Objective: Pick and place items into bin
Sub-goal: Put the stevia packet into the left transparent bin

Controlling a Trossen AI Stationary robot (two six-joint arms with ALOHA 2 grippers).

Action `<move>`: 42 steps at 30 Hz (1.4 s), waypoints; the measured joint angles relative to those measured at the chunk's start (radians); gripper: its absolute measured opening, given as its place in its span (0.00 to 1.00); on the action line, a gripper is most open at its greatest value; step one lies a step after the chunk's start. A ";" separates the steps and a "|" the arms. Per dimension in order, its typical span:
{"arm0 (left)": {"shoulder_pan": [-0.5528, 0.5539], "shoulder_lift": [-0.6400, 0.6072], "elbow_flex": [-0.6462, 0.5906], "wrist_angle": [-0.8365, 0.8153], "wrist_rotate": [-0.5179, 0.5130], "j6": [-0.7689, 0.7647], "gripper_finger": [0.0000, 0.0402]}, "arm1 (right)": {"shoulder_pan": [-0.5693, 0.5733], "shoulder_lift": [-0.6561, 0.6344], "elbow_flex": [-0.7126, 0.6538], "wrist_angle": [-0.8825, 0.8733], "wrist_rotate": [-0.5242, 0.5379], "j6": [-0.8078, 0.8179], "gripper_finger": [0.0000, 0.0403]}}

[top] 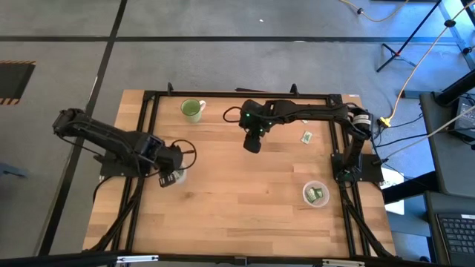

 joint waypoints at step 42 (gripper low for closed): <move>0.514 -0.065 -0.057 0.772 0.308 0.936 0.25 | -0.201 -0.195 -0.562 -0.258 0.317 0.419 0.44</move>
